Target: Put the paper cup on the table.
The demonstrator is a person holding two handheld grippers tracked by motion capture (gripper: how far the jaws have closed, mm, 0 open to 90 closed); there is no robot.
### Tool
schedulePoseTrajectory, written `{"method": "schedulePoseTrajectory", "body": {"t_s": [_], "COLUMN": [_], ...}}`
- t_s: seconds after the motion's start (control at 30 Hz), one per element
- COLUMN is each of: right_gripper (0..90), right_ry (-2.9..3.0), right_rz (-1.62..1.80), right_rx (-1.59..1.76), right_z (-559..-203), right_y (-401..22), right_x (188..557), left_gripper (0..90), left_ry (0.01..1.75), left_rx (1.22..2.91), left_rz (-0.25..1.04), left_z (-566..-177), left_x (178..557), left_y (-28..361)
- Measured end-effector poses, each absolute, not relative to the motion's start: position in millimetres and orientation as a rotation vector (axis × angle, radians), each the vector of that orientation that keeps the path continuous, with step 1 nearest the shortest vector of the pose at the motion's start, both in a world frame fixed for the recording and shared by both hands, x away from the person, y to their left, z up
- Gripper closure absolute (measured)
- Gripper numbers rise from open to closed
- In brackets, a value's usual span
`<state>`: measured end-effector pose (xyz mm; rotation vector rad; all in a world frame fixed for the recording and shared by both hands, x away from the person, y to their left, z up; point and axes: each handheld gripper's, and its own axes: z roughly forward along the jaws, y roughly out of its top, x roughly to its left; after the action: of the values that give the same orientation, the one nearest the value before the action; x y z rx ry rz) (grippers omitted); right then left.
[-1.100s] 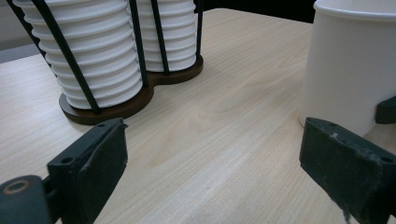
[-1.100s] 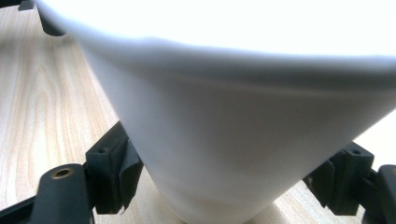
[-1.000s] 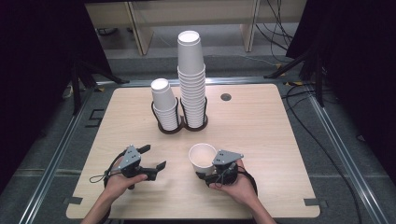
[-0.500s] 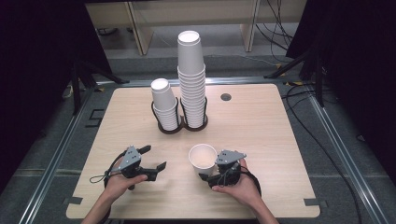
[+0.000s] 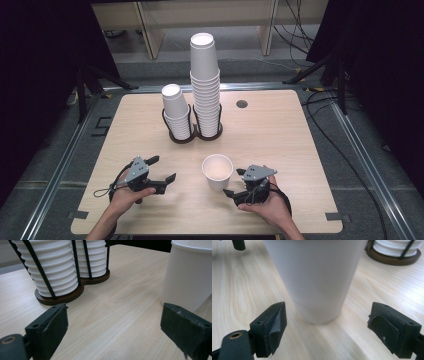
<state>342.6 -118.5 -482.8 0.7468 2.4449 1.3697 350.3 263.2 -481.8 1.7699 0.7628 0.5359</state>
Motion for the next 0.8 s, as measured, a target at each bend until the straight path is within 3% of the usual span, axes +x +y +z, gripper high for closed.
{"method": "schedulePoseTrajectory", "body": {"t_s": [0.8], "right_gripper": [15.2], "right_ry": [2.027], "right_rz": [1.415], "right_rx": [0.986], "right_z": [-473], "right_y": [-210], "right_x": [338], "left_gripper": [7.3], "left_ry": [0.825], "left_rx": [1.739], "left_rz": [0.574], "left_z": [-488], "left_x": [343], "left_y": [282]}}
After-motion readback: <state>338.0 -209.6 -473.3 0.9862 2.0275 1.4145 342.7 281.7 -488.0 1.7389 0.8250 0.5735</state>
